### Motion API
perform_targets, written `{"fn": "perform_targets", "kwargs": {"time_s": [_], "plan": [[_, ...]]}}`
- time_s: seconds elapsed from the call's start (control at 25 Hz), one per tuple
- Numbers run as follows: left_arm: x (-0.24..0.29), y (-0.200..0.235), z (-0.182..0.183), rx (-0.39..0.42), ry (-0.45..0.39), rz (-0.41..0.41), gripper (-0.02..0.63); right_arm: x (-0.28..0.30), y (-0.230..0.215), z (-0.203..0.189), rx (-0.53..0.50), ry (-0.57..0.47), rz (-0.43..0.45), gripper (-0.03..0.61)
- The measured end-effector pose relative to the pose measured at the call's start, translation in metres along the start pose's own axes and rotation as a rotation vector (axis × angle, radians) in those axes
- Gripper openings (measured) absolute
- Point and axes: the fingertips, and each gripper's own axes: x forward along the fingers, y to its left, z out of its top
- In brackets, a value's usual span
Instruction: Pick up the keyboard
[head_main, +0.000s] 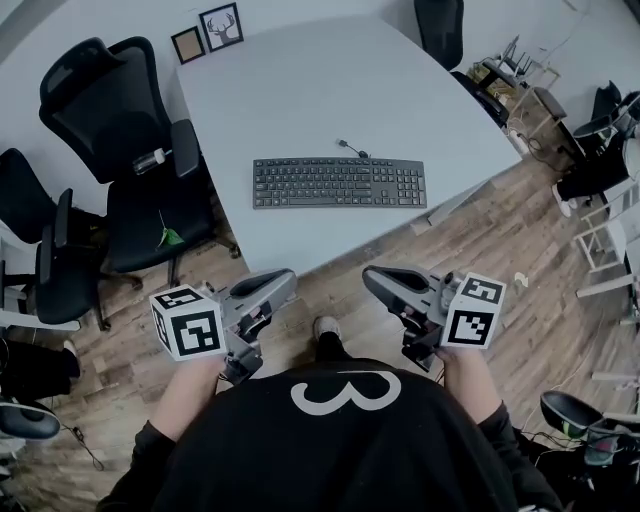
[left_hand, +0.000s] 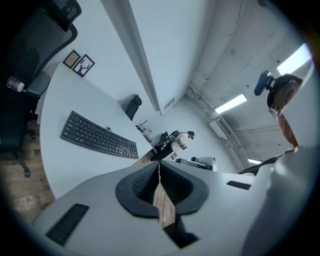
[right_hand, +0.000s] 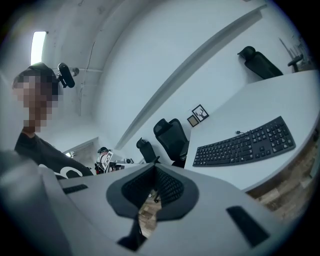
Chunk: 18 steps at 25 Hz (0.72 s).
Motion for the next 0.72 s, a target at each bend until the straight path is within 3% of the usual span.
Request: {"fn": "perform_targets", "kwargs": {"time_s": [0.36, 0.72], "plan": [[0.034, 0.036, 0.031, -0.021, -0.006, 0.066, 0.017, 0.006, -0.060, 0.023, 0.052, 0.026, 0.025, 0.009], [0.059, 0.074, 0.053, -0.027, -0.008, 0.140, 0.018, -0.010, -0.126, 0.047, 0.099, 0.012, -0.021, 0.011]]}}
